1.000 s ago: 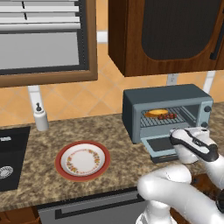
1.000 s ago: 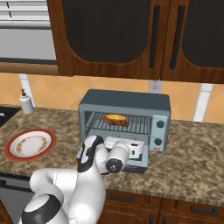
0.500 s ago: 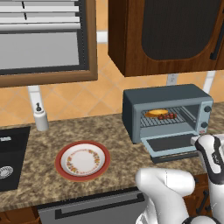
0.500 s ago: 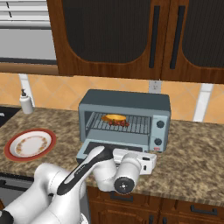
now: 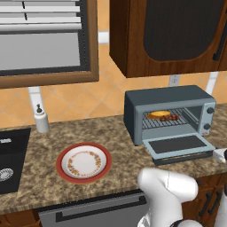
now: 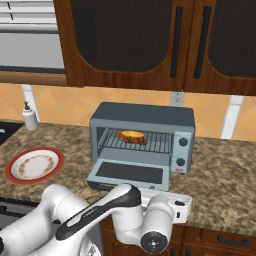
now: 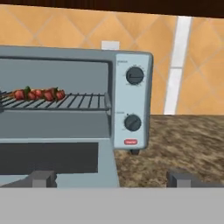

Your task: Pick up the kebab skewer and baguette bread, and place them inside the toaster oven. Close the toaster oven door and start by setting the timer.

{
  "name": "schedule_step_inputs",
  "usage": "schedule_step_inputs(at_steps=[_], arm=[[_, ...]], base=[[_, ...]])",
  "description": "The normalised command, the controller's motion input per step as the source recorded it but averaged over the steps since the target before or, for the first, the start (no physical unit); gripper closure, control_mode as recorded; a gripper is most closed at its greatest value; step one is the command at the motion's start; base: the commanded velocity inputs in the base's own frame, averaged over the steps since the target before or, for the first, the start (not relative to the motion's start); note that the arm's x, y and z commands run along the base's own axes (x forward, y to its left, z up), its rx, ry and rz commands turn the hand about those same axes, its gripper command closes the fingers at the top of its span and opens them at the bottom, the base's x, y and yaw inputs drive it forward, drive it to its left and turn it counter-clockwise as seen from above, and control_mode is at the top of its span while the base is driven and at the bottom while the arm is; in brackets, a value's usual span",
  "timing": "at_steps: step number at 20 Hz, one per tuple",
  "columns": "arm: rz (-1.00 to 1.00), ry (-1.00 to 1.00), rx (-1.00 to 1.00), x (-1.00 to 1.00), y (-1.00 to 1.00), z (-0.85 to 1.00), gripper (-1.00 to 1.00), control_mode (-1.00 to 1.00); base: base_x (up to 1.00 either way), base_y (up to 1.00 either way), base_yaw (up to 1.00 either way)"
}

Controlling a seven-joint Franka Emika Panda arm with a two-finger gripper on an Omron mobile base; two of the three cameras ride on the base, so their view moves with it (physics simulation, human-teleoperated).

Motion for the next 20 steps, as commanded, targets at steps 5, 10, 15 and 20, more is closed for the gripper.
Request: schedule_step_inputs(at_steps=[5,10,15,20], arm=[[0.07,0.13,0.00,-0.40,0.00,0.00,-1.00,-1.00],[0.19,0.24,0.00,-0.04,0.04,-0.20,-1.00,-1.00],[0.22,0.18,0.00,0.00,0.19,-0.32,-1.00,-1.00],[0.10,0.04,0.00,0.07,0.18,-0.21,-1.00,-1.00]], base=[[0.00,0.00,0.00],[0.00,0.00,0.00],[0.00,0.00,0.00],[0.00,0.00,0.00]])
